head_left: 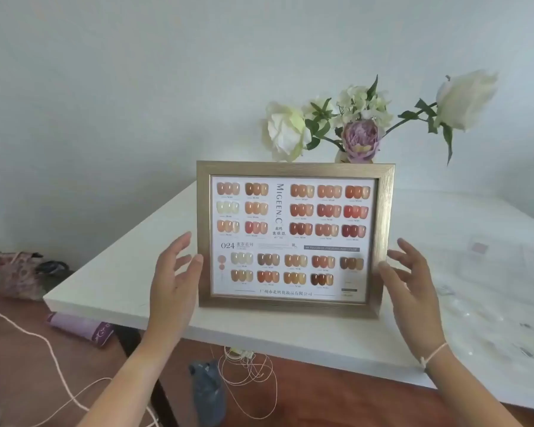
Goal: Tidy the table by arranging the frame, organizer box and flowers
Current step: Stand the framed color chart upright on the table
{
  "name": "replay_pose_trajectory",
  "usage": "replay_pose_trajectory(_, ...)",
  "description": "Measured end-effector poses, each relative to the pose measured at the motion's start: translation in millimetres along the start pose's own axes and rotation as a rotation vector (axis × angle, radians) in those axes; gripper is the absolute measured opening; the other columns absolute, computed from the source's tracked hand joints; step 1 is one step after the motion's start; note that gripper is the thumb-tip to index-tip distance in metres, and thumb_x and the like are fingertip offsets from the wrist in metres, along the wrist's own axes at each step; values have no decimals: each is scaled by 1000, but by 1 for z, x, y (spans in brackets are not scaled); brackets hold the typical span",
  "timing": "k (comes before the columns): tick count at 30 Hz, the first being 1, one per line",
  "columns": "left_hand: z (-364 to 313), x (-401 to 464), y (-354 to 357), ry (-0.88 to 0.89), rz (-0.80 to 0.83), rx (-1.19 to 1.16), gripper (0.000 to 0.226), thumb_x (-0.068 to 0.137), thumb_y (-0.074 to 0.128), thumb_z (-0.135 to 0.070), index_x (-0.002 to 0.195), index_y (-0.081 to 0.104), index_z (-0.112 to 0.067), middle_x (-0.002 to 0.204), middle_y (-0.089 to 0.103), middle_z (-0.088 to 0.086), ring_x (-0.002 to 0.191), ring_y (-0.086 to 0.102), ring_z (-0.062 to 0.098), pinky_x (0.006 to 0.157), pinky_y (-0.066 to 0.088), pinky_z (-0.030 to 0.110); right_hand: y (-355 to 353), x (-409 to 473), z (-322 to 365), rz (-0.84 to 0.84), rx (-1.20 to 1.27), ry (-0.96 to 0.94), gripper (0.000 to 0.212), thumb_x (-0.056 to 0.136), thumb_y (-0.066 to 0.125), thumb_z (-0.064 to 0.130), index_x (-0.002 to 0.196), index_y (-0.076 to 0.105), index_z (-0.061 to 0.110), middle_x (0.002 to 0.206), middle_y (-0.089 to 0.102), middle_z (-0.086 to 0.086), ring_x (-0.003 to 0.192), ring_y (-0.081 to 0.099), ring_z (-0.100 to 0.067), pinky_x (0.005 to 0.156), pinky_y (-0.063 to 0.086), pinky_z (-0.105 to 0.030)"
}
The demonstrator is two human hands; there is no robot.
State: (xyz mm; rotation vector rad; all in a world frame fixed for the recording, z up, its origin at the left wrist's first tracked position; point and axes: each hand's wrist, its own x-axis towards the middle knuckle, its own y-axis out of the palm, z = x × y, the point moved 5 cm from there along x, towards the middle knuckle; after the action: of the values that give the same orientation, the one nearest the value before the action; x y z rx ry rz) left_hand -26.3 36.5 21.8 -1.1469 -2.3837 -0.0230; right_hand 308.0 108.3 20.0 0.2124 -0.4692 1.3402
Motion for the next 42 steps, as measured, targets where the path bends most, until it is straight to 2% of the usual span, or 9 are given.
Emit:
replay_pose_trajectory(5, 13, 4, 19, -135, 127, -140, 42, 90, 45, -41, 131, 36, -43, 122, 52, -20, 102, 54, -5, 71, 41, 13, 13, 1, -12, 105, 92, 142, 40, 88, 52, 36, 127, 44, 35, 115, 60, -4, 101, 62, -19, 87, 49, -37)
replay_pose_trajectory(9, 21, 2, 27, -179, 179, -199, 33, 91, 43, -40, 123, 40, -48, 101, 60, -35, 90, 57, -20, 58, 47, 4, 17, -1, -15, 154, 122, 146, 31, 89, 50, 36, 120, 48, 39, 103, 66, -5, 94, 65, -18, 79, 51, -35)
replay_pose_trajectory(14, 25, -1, 31, -208, 201, -184, 43, 81, 39, -54, 122, 44, -43, 109, 58, -31, 99, 58, -12, 62, 47, 5, 21, -3, -17, 196, 127, 134, 15, 91, 47, 31, 97, 59, 38, 89, 69, 7, 84, 62, -14, 82, 49, -40)
replay_pose_trajectory(21, 29, -1, 28, -200, 194, -162, 48, 75, 38, -60, 119, 46, -42, 104, 61, -32, 98, 57, -11, 62, 46, 3, 22, -2, -20, 211, 139, 131, 12, 89, 46, 37, 89, 58, 36, 88, 66, -10, 82, 59, -22, 83, 47, -46)
replay_pose_trajectory(26, 34, 0, 27, -217, 192, -181, 41, 85, 41, -52, 121, 48, -37, 102, 66, -29, 98, 60, -10, 62, 47, 3, 21, 0, -23, 218, 159, 125, 12, 90, 46, 31, 91, 58, 31, 82, 72, 8, 82, 65, -13, 75, 51, -29)
replay_pose_trajectory(30, 35, 1, 27, -227, 200, -193, 44, 80, 42, -56, 120, 48, -39, 103, 64, -31, 100, 59, -8, 63, 47, 5, 22, 0, -23, 218, 172, 128, 12, 89, 46, 33, 91, 59, 32, 84, 72, 8, 83, 66, -13, 77, 51, -33)
replay_pose_trajectory(35, 36, 2, 28, -229, 228, -196, 22, 92, 40, -43, 111, 49, -46, 94, 65, -39, 93, 57, -20, 62, 46, 2, 22, 1, -23, 217, 150, 119, 13, 92, 45, 28, 91, 57, 32, 83, 73, 16, 83, 67, -8, 74, 53, -27)
replay_pose_trajectory(39, 36, 2, 28, -229, 225, -208, 25, 91, 40, -43, 115, 47, -44, 90, 64, -41, 89, 56, -23, 60, 45, 1, 22, 1, -22, 219, 151, 119, 12, 91, 46, 30, 94, 58, 31, 89, 73, 6, 85, 67, -11, 76, 53, -30)
replay_pose_trajectory(42, 35, 2, 26, -231, 223, -219, 25, 89, 40, -45, 114, 46, -46, 88, 63, -42, 84, 54, -26, 56, 42, -3, 25, 2, -22, 243, 156, 123, 13, 90, 46, 30, 98, 57, 30, 92, 74, 9, 87, 68, -8, 75, 54, -25)
